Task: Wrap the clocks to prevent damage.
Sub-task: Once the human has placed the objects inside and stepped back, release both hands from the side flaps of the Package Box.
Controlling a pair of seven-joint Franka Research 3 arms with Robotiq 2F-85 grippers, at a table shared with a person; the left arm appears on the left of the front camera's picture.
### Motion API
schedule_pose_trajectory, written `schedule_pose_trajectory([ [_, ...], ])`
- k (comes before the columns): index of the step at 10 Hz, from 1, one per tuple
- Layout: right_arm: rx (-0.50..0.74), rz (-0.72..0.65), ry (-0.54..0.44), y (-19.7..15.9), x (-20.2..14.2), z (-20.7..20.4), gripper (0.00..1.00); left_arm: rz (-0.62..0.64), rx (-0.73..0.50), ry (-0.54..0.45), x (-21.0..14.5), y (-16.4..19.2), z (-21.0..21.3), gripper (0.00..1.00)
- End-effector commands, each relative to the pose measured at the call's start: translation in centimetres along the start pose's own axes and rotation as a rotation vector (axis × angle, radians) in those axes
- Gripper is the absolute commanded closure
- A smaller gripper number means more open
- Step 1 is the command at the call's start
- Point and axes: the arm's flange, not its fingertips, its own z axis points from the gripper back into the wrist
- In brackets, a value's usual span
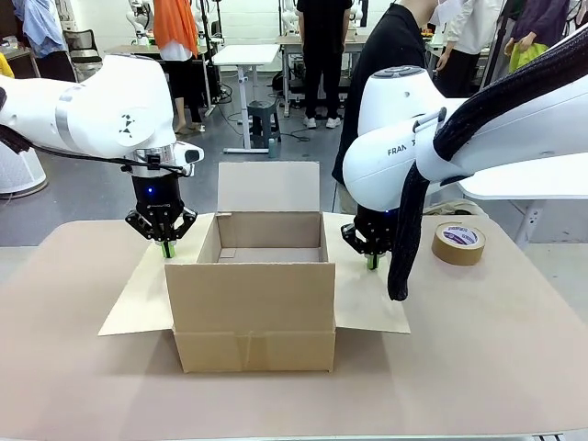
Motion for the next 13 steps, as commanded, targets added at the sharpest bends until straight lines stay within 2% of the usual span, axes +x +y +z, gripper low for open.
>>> schedule_pose_trajectory([
  [1,-0.002,0.0,0.003,-0.04,-0.08,-0.18,0.99,-0.002,0.01,0.005,-0.05,0.1,-0.11,1.0],
  [13,-0.002,0.0,0.003,-0.04,-0.08,-0.18,0.99,-0.002,0.01,0.005,-0.05,0.1,-0.11,1.0],
])
